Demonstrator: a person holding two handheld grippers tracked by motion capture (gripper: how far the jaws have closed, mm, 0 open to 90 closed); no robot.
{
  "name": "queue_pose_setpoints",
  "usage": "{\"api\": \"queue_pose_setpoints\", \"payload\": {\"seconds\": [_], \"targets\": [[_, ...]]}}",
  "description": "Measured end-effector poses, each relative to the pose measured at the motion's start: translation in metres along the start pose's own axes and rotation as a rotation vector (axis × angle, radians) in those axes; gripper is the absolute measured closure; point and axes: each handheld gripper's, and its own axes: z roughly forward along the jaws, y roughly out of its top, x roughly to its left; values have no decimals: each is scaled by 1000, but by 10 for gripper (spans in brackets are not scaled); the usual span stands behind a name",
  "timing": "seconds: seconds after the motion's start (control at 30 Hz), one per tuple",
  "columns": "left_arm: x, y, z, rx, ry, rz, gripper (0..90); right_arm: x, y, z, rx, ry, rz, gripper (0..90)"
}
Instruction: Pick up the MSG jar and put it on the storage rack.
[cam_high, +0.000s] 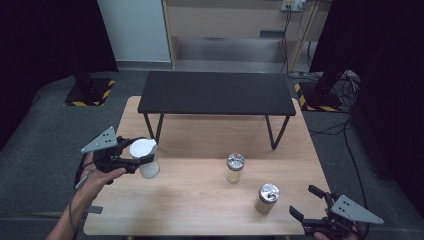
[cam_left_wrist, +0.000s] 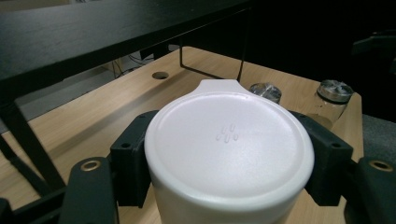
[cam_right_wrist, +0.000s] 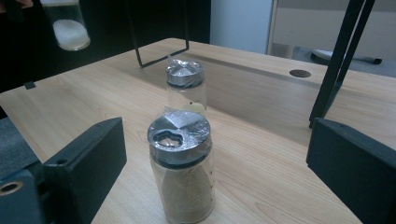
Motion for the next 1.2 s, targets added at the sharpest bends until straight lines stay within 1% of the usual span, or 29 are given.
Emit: {"api": "queue_pose_setpoints", "payload": {"seconds": [0.13,0.2,0.27,0.3,0.43,0.63,0.87,0.9,0.97,1.2], "targets": [[3,15,9,5,-31,10,298,0,0,0,-2,0,2,54],[5,21,13,1,-47,6,298,0,0,0,-3,-1,2,55],[6,23,15,0,-54,6,298,0,0,0,-2,-1,2,55],[6,28,19,1,-62,12,298,-1,-1,0,-3,0,3,56],[7,39,25,16,-79,22,298,-1,-1,0,-4,1,5,56],[8,55,29,16,-88,35,298,-1,-1,0,-5,2,6,56],[14,78,32,23,-93,33,298,-1,-1,0,-5,1,9,58],[14,78,32,23,-93,33,298,-1,-1,0,-5,1,9,58],[17,84,32,21,-97,33,298,-2,-1,0,-7,2,10,58],[24,106,33,7,-83,25,298,-3,-1,0,0,4,10,61]]}}
